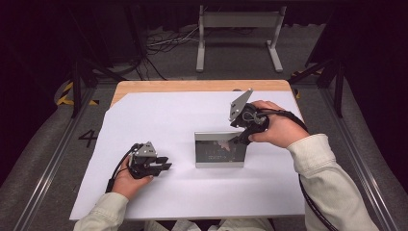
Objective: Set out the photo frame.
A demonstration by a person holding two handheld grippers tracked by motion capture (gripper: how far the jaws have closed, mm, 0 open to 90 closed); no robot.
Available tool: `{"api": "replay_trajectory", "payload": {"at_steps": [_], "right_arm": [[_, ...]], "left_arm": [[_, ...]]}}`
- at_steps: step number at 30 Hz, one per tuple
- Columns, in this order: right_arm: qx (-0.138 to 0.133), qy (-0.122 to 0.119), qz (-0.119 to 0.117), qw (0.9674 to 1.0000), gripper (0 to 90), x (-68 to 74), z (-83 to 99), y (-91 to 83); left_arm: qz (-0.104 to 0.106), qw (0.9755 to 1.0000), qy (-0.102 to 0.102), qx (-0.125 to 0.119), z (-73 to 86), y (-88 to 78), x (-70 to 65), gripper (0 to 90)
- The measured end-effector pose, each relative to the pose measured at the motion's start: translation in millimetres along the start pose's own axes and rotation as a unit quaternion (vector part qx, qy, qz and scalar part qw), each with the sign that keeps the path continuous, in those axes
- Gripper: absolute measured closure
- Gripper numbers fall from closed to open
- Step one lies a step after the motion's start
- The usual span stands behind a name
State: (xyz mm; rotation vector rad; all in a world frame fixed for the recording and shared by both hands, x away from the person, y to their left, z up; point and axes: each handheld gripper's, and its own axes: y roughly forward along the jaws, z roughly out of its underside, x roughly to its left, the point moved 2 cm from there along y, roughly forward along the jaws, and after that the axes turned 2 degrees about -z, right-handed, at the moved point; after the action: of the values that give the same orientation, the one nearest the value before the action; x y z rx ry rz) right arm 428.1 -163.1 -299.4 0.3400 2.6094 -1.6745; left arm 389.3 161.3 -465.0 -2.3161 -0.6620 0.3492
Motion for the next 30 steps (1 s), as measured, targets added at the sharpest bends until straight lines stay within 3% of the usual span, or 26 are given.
{"api": "replay_trajectory", "payload": {"at_steps": [10, 30], "right_arm": [[-0.007, 0.020, 0.017, 0.9996, 41.7, 1.5, 24.4, -18.2], [-0.016, 0.052, 0.034, 0.9979, 40.7, 4.0, 57.4, -35.6]], "left_arm": [[0.009, 0.9999, 0.004, -0.001, -6.6, 6.2, -0.4, 66.8], [0.012, 0.9999, 0.007, -0.003, -10.4, 8.9, 1.3, 65.0]]}}
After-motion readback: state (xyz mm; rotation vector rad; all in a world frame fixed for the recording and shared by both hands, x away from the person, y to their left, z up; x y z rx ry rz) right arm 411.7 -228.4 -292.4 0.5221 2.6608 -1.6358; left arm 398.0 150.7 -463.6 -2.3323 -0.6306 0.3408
